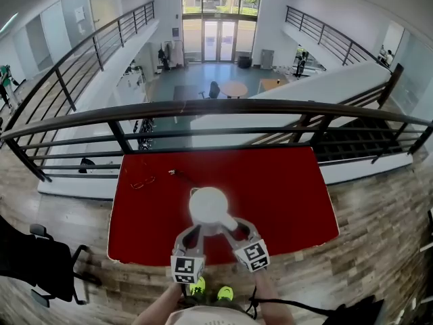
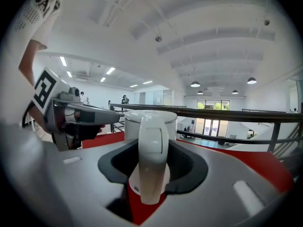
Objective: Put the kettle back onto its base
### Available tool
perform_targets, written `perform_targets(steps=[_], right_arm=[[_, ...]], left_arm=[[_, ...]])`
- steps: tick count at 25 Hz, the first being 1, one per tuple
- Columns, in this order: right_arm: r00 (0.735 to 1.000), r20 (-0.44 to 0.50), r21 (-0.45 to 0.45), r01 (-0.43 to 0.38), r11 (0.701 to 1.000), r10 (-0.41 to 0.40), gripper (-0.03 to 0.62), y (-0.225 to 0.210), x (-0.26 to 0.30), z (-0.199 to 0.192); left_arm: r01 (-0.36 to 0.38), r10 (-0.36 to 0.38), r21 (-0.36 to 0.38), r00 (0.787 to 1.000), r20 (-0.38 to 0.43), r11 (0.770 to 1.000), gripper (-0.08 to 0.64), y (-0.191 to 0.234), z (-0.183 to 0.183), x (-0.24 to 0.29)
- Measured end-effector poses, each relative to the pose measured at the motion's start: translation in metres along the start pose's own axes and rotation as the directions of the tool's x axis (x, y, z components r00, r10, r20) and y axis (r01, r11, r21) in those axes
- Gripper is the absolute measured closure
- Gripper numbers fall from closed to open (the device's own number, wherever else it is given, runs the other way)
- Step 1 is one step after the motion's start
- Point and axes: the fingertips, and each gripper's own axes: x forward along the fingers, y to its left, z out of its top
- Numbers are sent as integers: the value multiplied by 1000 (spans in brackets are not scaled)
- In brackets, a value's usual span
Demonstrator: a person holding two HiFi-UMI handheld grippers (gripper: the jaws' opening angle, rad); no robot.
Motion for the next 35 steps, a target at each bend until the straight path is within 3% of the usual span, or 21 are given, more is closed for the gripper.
perform_targets(steps=[10, 12, 13, 17, 26, 35], right_arm=[[994, 109, -63, -25, 998, 31, 411, 8, -22, 78], [994, 96, -106, -41, 994, 51, 430, 17, -19, 93], [995, 87, -129, -41, 991, 52, 469, 21, -17, 97], [997, 74, -156, -10, 988, 22, 571, 28, -13, 99], [994, 90, -84, 73, 994, -65, 583, 34, -9, 121], [993, 78, -83, 98, 992, -92, 584, 37, -2, 123]], left_arm=[[44, -47, 51, 997, 63, 998, 553, -5, 47, -1], [59, -63, 56, 995, 72, 997, 553, -6, 56, -2], [66, -70, 52, 994, 78, 996, 554, -7, 60, -2], [102, -107, 47, 989, 101, 994, 554, -18, 74, -1], [175, -180, 47, 974, 138, 983, 554, -21, 99, -13], [218, -222, 44, 966, 135, 975, 553, -21, 101, -11]])
